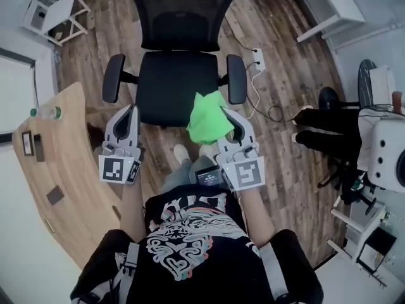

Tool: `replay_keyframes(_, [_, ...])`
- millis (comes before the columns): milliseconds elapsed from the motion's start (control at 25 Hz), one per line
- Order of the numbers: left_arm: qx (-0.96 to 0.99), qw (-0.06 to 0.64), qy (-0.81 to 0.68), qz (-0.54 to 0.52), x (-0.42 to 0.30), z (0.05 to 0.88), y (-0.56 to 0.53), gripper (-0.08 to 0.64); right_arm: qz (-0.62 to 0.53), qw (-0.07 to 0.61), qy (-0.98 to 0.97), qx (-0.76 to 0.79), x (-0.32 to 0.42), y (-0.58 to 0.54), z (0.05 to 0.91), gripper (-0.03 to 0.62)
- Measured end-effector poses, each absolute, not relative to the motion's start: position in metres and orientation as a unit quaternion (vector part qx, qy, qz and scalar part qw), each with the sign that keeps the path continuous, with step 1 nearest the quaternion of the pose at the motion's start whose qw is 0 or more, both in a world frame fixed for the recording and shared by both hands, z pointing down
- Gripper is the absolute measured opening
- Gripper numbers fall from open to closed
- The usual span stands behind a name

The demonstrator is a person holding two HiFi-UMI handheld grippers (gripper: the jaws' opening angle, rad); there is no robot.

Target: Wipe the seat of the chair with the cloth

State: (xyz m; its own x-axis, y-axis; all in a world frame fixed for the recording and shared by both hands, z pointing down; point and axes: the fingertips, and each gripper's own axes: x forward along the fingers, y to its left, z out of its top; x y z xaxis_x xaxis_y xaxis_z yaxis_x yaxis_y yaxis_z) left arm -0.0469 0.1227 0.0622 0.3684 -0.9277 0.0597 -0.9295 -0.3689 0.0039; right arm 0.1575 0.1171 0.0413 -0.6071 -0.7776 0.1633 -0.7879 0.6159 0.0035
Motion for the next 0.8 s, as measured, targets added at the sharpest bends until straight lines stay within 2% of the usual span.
replay_keyframes(360, [0.802, 0.050, -0.590, 0.073, -0.074, 0.167, 0.055, 0.000, 0.069, 0.113, -0.905, 0.405, 0.123, 0.041, 0.149, 0.026])
replay_keyframes(800, [0.775, 0.128, -0.606, 0.124, -0.084, 0.344, 0.020, 0.000, 0.141, 0.245, -0.894, 0.347, 0.074, 0.000, 0.371, 0.026])
